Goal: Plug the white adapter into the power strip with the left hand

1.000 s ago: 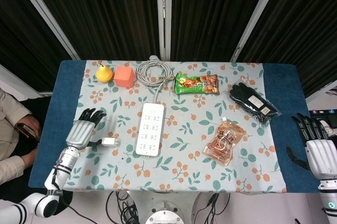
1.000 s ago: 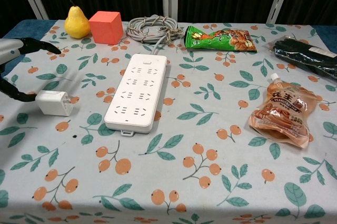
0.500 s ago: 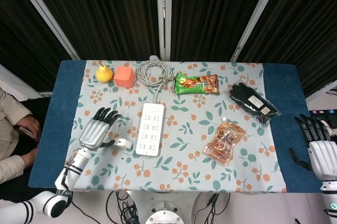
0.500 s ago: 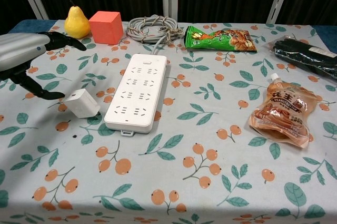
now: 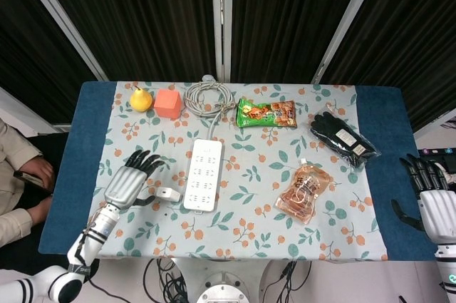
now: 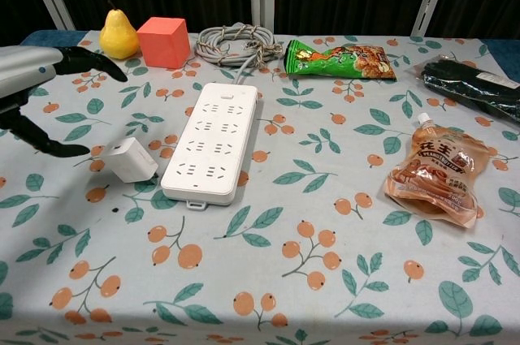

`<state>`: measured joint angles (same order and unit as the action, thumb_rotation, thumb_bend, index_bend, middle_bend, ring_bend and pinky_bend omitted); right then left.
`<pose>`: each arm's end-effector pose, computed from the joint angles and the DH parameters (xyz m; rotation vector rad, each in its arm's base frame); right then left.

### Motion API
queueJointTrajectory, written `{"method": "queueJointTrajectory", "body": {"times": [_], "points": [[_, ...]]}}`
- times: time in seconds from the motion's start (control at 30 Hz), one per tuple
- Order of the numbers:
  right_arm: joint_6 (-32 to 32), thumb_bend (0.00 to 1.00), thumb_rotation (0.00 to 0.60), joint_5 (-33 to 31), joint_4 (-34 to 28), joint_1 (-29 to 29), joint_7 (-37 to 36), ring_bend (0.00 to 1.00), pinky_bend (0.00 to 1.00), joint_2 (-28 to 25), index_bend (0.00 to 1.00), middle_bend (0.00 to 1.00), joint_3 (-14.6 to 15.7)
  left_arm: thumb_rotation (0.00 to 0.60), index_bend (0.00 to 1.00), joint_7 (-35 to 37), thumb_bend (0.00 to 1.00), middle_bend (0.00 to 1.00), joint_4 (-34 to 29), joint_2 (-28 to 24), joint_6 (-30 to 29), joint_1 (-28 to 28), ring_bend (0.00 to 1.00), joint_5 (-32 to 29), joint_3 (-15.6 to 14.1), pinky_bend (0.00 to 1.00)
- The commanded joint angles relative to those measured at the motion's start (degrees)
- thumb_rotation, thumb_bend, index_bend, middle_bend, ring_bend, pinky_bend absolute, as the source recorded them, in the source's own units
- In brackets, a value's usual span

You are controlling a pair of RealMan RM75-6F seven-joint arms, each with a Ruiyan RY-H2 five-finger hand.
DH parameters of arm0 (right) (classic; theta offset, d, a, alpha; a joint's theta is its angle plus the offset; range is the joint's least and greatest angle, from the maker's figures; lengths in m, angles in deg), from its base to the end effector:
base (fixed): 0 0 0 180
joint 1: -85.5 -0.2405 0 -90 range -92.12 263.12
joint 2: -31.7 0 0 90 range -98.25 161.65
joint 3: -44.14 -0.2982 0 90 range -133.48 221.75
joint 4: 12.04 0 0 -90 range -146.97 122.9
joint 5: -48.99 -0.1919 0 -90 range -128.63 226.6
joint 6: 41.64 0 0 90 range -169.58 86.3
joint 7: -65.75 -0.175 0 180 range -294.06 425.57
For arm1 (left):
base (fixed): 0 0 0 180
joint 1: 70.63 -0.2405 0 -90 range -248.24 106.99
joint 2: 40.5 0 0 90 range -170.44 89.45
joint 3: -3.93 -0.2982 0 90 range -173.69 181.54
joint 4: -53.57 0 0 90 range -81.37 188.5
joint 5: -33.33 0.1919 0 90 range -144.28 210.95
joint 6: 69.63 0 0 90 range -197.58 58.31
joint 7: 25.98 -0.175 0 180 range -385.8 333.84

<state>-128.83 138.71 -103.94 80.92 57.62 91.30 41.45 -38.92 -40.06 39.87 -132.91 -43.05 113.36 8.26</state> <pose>-0.3335 -0.2113 0.2229 1.4009 -0.8974 1.0009 -0.2271 0.3150 0.0363 -1.8410 -0.9718 -0.9813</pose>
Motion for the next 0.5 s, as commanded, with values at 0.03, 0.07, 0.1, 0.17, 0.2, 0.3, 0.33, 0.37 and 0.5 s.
{"method": "queueJointTrajectory", "body": {"times": [0.03, 0.07, 0.1, 0.17, 0.2, 0.3, 0.33, 0.37, 0.5], "points": [[0.29, 0.28, 0.6, 0.1, 0.05, -0.17, -0.01, 0.0, 0.0, 0.06, 0.0, 0.01, 0.01, 0.6, 0.21, 3.22, 0.17, 0.13, -2.39, -1.98, 2.05, -0.35, 0.0, 0.02, -1.76, 0.0], [0.36, 0.28, 0.6, 0.1, 0.06, -0.2, 0.0, 0.0, 0.0, 0.08, 0.0, 0.01, 0.0, 0.6, 0.23, 3.92, 0.17, 0.15, -2.18, -1.62, 2.12, -0.35, 0.01, -0.18, -1.69, 0.0], [0.41, 0.28, 0.6, 0.12, 0.06, -0.23, -0.01, 0.0, 0.0, 0.1, 0.0, 0.01, -0.02, 0.6, 0.25, 4.86, 0.17, 0.17, -1.64, -0.81, 2.1, -0.33, 0.02, -0.55, -1.43, 0.0], [0.4, 0.28, 0.6, 0.16, 0.02, -0.25, 0.01, 0.0, 0.0, 0.07, 0.0, 0.01, -0.04, 0.6, 0.27, 6.14, 0.18, 0.2, -0.59, 0.64, 2.26, -0.18, 0.07, -1.19, -0.99, 0.02], [0.35, 0.28, 0.6, 0.19, -0.02, -0.23, 0.03, 0.0, 0.0, 0.04, 0.0, 0.01, -0.06, 0.6, 0.28, 6.77, 0.19, 0.21, -0.02, 1.34, 2.55, -0.02, 0.08, -1.54, -0.8, 0.04], [0.19, 0.28, 0.6, 0.23, -0.09, -0.14, 0.02, 0.0, 0.0, -0.01, 0.0, 0.01, -0.08, 0.6, 0.31, 7.47, 0.21, 0.27, 1.7, 3.26, 3.43, 0.54, 0.13, -2.61, -0.37, 0.1], [0.18, 0.28, 0.6, 0.22, -0.09, -0.1, -0.01, 0.0, 0.0, -0.01, 0.0, 0.01, -0.07, 0.6, 0.31, 7.33, 0.22, 0.28, 2.35, 3.98, 3.41, 0.65, 0.14, -2.8, -0.27, 0.1], [0.21, 0.28, 0.6, 0.2, -0.09, -0.09, -0.01, 0.0, 0.0, -0.01, 0.0, 0.01, -0.06, 0.6, 0.32, 7.07, 0.23, 0.29, 2.8, 4.46, 3.34, 0.71, 0.15, -2.91, -0.25, 0.12], [0.37, 0.28, 0.6, 0.13, -0.01, -0.09, -0.07, 0.0, 0.0, 0.08, 0.0, 0.01, -0.03, 0.6, 0.33, 5.81, 0.26, 0.32, 4.23, 6.14, 2.72, 0.83, 0.17, -2.76, -0.38, 0.15]]}}
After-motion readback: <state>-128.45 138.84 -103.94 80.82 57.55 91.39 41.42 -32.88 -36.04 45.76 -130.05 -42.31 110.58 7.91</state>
